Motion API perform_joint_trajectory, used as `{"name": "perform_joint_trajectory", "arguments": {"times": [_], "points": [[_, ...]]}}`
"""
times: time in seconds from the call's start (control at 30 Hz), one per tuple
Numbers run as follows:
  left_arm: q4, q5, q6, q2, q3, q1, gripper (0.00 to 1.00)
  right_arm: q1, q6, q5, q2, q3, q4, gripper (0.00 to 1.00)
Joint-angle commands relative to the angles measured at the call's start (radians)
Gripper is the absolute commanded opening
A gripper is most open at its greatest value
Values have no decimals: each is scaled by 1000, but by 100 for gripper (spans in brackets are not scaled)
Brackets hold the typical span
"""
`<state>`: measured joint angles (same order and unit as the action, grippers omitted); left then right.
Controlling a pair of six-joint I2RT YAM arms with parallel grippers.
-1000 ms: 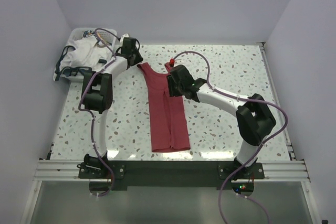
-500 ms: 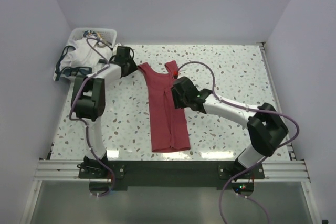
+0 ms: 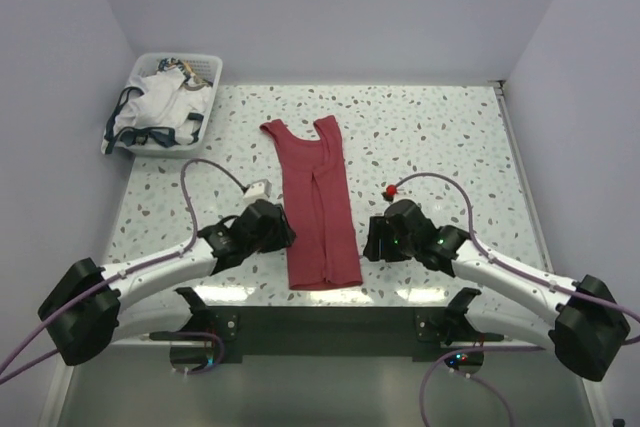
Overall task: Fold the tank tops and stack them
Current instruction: Fold the tank top
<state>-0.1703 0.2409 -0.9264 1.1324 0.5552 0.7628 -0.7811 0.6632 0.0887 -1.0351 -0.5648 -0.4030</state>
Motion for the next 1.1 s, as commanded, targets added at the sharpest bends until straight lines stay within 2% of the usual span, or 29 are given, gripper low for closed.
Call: {"name": "perform_joint_trajectory", "arguments": {"times": [0.0,0.4,0.67,0.77,0.93,1.07], "points": [[-124,66,-164,-54,-69,105,52,-12,117,-130,26,61,73,57],[-92,-73,-242,-132,-198,182,55,-99,243,-144,-16,166,214,58],[-64,-141,-298,-109,-259,225,55,-150,295,-106,-82,190,266,54],[-58,-149,-334,-115,-276,265,54,-156,314,-92,-77,203,263,49],[-45,-153,-359,-76,-288,308,49,-161,317,-67,-53,209,237,29],[-3,-161,-362,-28,-290,335,34,-164,308,-64,-48,198,224,17]]}}
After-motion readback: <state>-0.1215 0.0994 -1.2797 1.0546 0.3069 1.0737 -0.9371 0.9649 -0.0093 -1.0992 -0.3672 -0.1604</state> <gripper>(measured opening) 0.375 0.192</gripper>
